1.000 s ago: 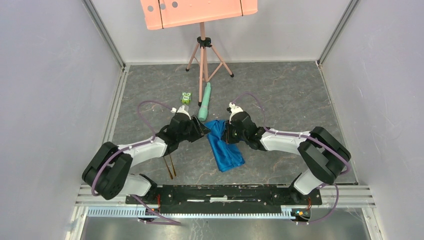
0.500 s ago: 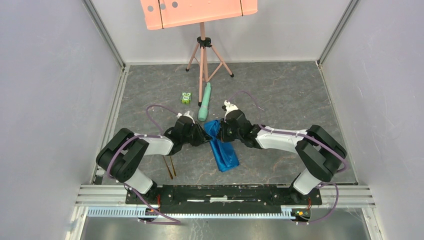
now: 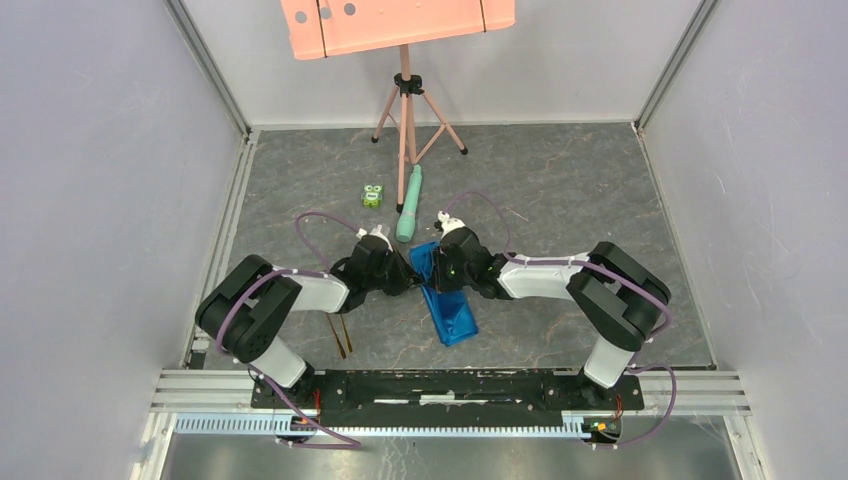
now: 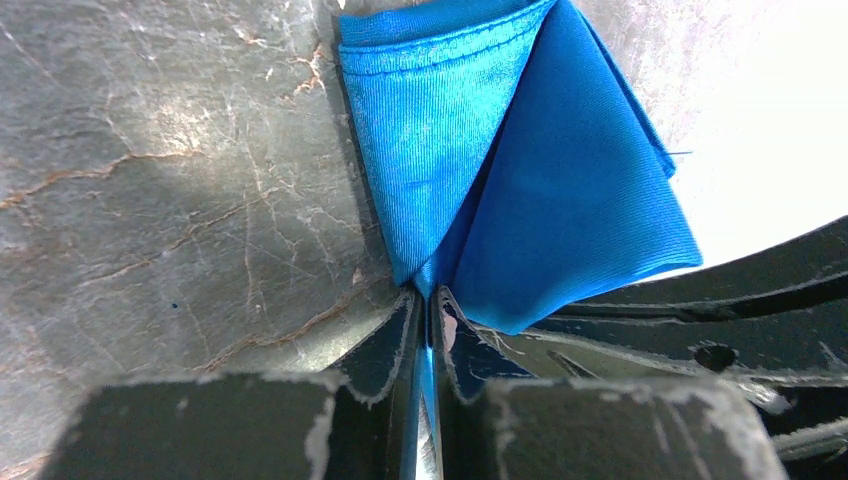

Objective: Fold the napkin into a case and place the utensils inside
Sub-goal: Fold the 2/3-rectangle-folded napkin at the center of the board.

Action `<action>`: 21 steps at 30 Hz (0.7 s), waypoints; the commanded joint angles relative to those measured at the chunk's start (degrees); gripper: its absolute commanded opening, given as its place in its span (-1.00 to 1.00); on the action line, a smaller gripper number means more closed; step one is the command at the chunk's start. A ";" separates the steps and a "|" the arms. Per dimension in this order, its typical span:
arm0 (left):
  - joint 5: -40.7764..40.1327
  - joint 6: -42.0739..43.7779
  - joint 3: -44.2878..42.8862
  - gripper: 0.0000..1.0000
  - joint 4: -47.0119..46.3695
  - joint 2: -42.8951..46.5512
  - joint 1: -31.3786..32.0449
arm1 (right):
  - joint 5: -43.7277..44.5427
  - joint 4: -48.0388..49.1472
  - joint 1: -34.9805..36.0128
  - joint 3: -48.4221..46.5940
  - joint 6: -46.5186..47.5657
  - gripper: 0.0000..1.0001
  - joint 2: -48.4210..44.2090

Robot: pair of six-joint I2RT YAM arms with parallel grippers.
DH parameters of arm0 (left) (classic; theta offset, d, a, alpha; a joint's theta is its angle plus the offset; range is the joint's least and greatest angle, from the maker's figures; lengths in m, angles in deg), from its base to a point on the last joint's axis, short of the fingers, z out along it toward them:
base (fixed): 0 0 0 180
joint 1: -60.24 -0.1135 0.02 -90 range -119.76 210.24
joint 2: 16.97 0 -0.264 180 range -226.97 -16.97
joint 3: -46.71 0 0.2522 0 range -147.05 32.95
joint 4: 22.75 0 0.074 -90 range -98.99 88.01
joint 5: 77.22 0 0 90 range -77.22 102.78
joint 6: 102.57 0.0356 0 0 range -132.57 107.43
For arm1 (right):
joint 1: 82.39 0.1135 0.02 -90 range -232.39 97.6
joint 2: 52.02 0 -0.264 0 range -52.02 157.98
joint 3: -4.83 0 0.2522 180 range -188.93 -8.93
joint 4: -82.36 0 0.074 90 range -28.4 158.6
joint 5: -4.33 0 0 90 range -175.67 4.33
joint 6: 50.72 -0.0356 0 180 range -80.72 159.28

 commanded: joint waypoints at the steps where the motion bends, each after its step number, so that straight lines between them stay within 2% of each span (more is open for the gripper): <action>1: -0.24 0.04 1.04 -0.74 -0.75 0.34 0.32 | -0.84 4.85 0.40 0.16 0.32 -0.99 1.14; 3: -0.72 1.31 1.24 -0.65 0.69 1.92 0.28 | -1.77 7.40 0.38 1.74 0.80 -0.97 0.95; 4: -0.92 2.01 1.39 -0.58 1.43 2.92 0.22 | -2.12 8.21 0.36 2.36 1.10 -0.88 0.80; 6: -1.66 3.64 1.66 -0.48 4.42 6.25 0.18 | -3.56 10.41 0.30 3.61 2.25 -0.50 0.54; 7: -1.94 4.55 1.67 -0.45 5.85 8.15 0.05 | -4.03 10.80 0.21 3.77 3.02 -0.43 0.38; 14: -2.33 9.05 -1.06 -0.15 17.70 20.04 -1.49 | -6.89 13.52 -0.06 6.05 7.07 -0.28 -2.16; 21: -2.48 13.40 -8.85 0.08 23.57 17.82 -1.80 | -11.22 12.87 -1.11 6.29 9.79 -0.16 -6.74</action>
